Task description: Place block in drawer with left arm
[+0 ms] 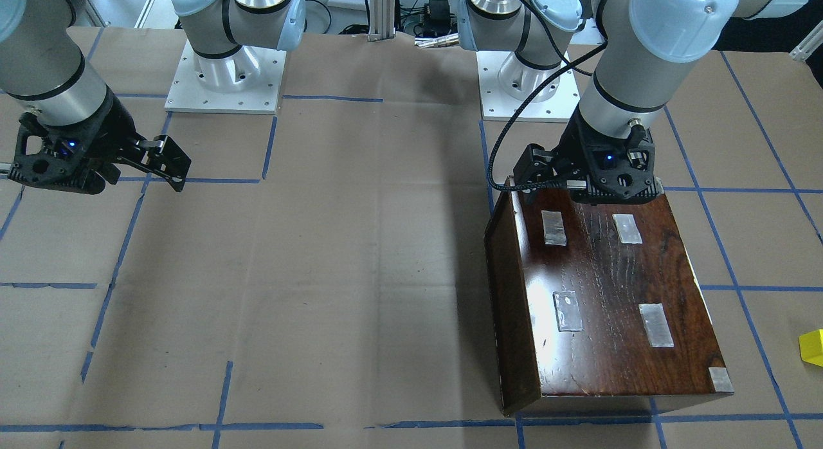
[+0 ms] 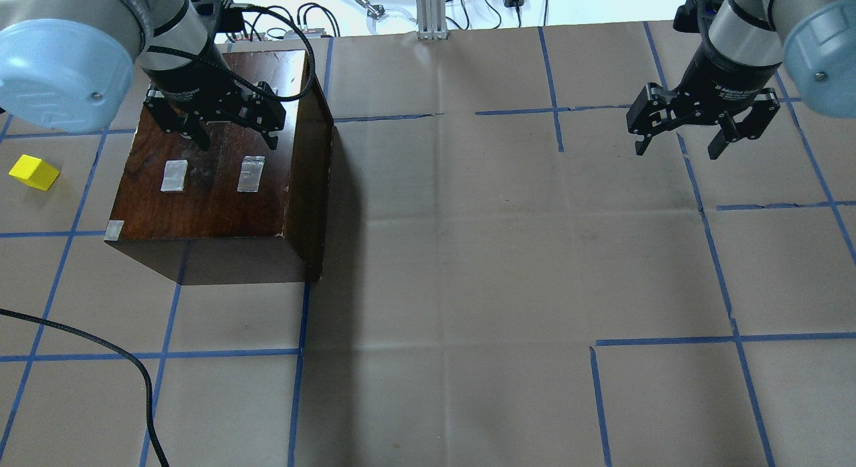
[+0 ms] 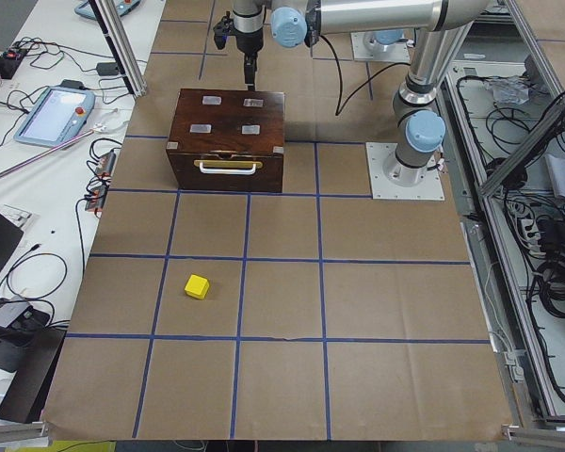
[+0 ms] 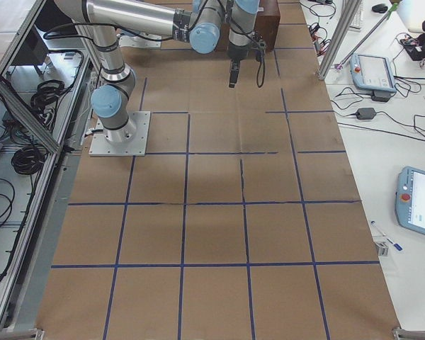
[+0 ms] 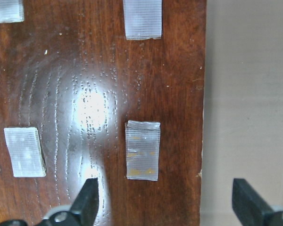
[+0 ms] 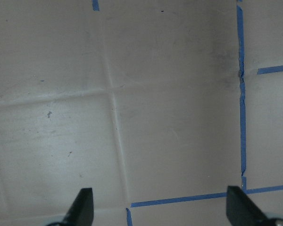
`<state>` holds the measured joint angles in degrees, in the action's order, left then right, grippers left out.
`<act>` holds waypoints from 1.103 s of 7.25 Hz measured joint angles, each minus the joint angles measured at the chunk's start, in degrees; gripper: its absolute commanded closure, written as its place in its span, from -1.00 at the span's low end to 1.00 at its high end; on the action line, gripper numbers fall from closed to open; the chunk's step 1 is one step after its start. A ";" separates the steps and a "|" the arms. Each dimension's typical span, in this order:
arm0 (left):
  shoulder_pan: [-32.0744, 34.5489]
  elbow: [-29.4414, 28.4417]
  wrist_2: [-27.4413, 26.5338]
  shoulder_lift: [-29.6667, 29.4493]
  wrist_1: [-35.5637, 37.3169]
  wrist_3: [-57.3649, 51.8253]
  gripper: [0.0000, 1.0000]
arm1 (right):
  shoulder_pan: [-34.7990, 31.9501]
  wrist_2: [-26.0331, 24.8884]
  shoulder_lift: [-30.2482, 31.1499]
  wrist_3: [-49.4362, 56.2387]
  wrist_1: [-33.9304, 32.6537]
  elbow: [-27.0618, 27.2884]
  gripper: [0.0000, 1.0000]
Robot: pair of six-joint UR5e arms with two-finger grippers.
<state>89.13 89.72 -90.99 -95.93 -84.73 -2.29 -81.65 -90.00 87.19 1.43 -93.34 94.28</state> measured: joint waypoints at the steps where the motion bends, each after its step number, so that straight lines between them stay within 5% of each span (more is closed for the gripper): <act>1: 0.02 0.16 0.00 0.30 0.00 -0.02 -0.98 | 0.00 0.00 0.00 0.00 0.00 0.00 -1.00; 8: -3.24 -0.99 0.12 0.15 0.03 0.44 -0.98 | 0.00 0.00 0.00 0.03 0.00 0.00 -1.00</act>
<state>85.89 88.73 -90.87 -95.78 -84.70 -1.85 -81.65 -90.00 87.19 1.46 -93.34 94.28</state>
